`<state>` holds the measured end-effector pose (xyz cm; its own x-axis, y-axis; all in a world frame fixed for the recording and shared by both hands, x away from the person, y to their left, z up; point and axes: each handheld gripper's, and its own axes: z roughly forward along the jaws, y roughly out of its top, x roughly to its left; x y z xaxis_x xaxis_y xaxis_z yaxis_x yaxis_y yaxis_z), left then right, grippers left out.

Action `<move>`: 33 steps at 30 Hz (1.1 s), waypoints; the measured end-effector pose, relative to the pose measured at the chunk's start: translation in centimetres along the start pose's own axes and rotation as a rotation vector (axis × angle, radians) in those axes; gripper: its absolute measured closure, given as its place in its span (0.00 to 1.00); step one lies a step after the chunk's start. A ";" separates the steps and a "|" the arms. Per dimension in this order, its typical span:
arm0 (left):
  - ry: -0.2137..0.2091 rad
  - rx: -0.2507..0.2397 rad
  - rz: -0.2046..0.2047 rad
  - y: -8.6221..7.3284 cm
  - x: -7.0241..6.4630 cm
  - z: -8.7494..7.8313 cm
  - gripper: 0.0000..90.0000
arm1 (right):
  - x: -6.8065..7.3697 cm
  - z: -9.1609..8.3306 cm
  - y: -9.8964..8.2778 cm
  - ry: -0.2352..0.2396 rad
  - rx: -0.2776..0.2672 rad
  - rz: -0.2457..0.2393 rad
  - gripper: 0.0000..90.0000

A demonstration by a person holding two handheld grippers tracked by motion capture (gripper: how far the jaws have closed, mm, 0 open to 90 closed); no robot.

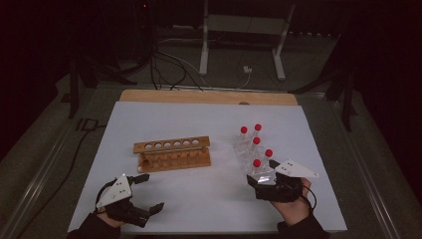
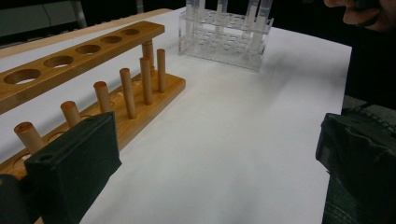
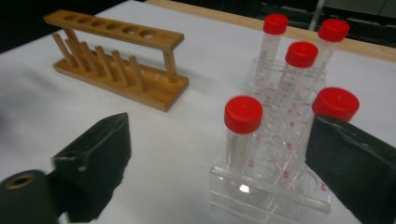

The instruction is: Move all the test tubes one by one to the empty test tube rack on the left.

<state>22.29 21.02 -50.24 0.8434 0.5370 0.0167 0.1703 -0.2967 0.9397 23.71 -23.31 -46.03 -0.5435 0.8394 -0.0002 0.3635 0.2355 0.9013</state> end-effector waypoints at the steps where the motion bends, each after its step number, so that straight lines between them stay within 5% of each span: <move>1: -0.003 0.002 -0.001 0.0 0.0 0.0 0.00 | -0.1 0.1 -0.1 -0.001 0.008 0.000 0.16; 9: -0.005 0.013 0.001 0.0 0.0 0.0 0.00 | -0.3 0.8 -0.5 -0.055 0.070 -0.003 0.31; 19: -0.010 0.033 0.000 -0.1 0.0 0.2 0.00 | -0.6 1.6 -0.5 -0.048 0.144 -0.011 0.61; 33: -0.015 0.041 -0.001 -0.2 0.1 0.3 0.00 | -0.9 2.4 -0.5 -0.059 0.168 -0.019 0.73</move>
<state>22.44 20.89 -50.48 0.8505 0.5258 0.0101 0.1920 -0.3283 0.9248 25.83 -22.97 -47.57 -0.5085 0.8598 -0.0465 0.4772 0.3263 0.8160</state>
